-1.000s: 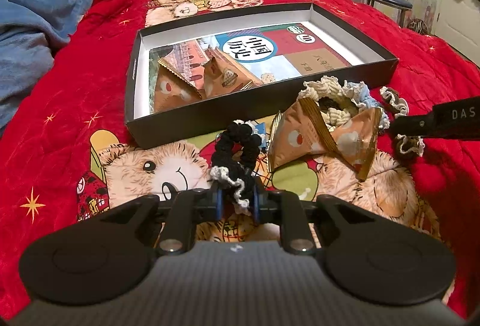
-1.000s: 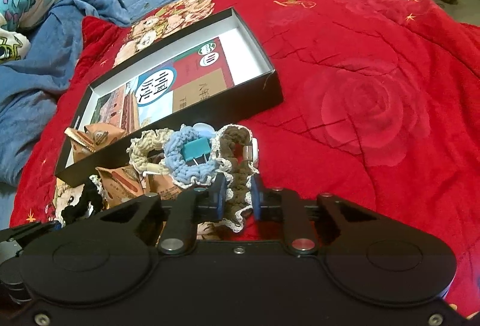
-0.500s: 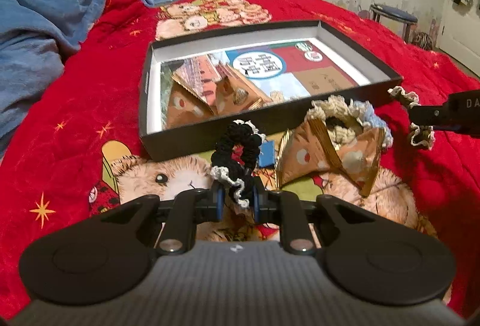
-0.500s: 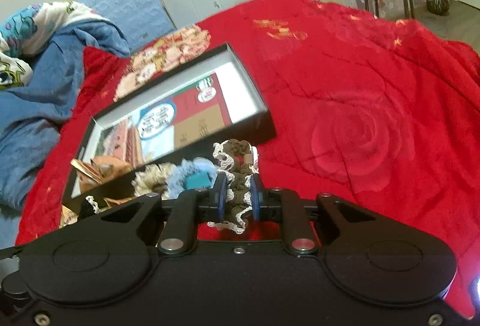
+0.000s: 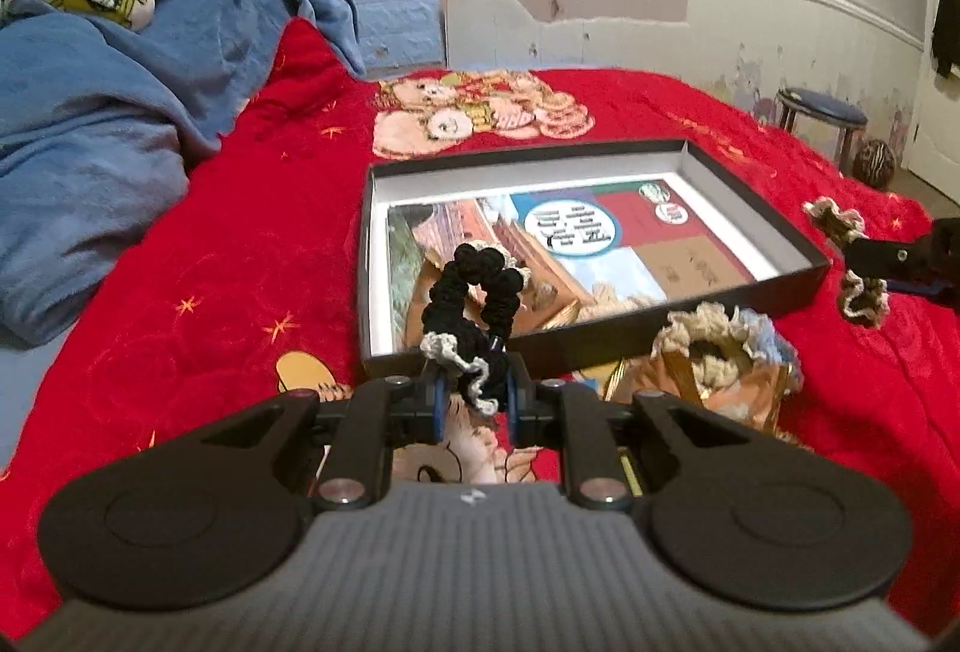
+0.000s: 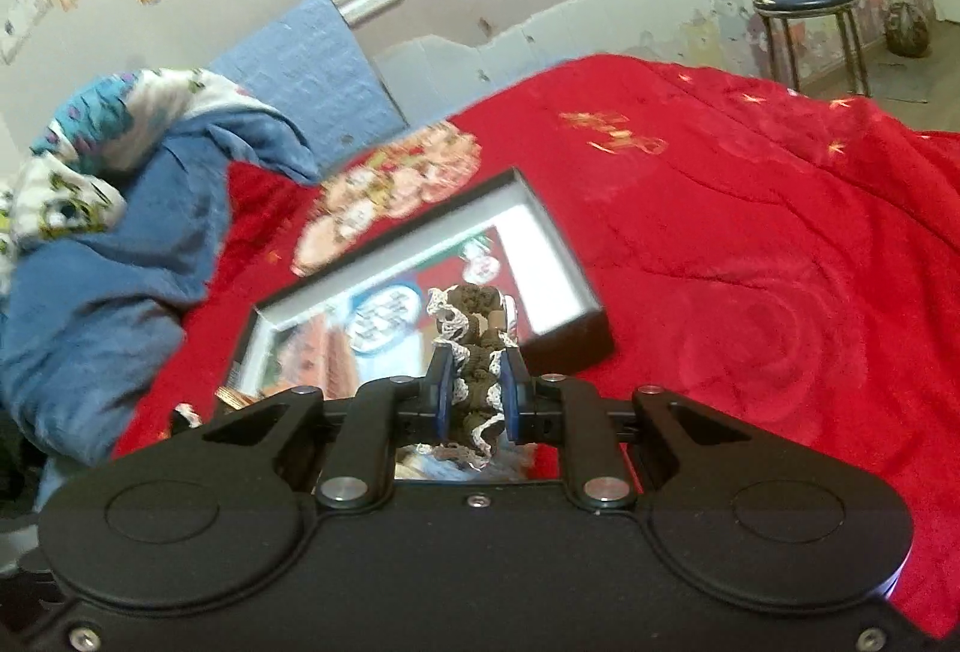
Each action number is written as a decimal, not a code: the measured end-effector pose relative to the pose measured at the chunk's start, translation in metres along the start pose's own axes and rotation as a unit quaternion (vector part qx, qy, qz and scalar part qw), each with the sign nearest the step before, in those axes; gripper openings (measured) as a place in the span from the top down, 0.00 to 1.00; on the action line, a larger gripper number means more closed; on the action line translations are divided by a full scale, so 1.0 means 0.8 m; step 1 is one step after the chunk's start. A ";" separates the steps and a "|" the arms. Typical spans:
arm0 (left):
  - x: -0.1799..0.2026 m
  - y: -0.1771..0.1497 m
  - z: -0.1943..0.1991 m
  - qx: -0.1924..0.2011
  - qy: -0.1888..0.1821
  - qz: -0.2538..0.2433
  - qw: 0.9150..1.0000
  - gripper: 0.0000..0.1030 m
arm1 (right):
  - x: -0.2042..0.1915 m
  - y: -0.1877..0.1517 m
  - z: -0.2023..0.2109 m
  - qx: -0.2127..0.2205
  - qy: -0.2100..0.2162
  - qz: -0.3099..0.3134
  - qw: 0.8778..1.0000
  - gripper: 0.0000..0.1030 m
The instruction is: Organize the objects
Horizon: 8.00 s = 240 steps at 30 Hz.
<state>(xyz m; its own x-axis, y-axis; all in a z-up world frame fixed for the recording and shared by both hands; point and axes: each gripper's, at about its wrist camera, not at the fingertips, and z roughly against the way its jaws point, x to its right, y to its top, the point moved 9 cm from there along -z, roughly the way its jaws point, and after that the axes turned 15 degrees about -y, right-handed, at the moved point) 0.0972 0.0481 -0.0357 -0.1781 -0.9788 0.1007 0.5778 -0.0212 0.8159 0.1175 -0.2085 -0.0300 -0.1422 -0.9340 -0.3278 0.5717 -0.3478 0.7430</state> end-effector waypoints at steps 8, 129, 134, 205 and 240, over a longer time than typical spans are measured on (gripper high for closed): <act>-0.001 0.023 0.014 0.056 0.017 -0.001 0.998 0.79 | -0.036 0.027 0.017 0.040 0.103 -0.006 0.994 0.84; 0.048 0.125 -0.038 0.004 -0.088 0.037 0.995 0.17 | -0.002 0.113 -0.053 -0.029 0.036 -0.053 0.998 0.85; 0.046 0.154 0.014 0.044 -0.076 0.019 0.996 0.07 | -0.025 0.134 -0.006 -0.003 0.028 -0.027 0.999 0.60; 0.079 -0.030 -0.073 -0.056 -0.093 -0.051 0.993 0.54 | -0.022 -0.082 -0.056 -0.149 0.007 -0.048 0.988 0.50; 0.067 -0.040 -0.087 -0.066 -0.091 0.038 0.993 0.79 | -0.018 -0.082 -0.079 -0.151 0.002 -0.042 0.988 0.55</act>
<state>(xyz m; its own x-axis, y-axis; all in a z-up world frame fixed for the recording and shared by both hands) 0.1248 -0.0181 -0.0957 -0.2640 -0.9258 0.2707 0.6928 0.0133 0.7210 0.1330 -0.1670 -0.1106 -0.1975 -0.9020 -0.3839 0.7724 -0.3843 0.5056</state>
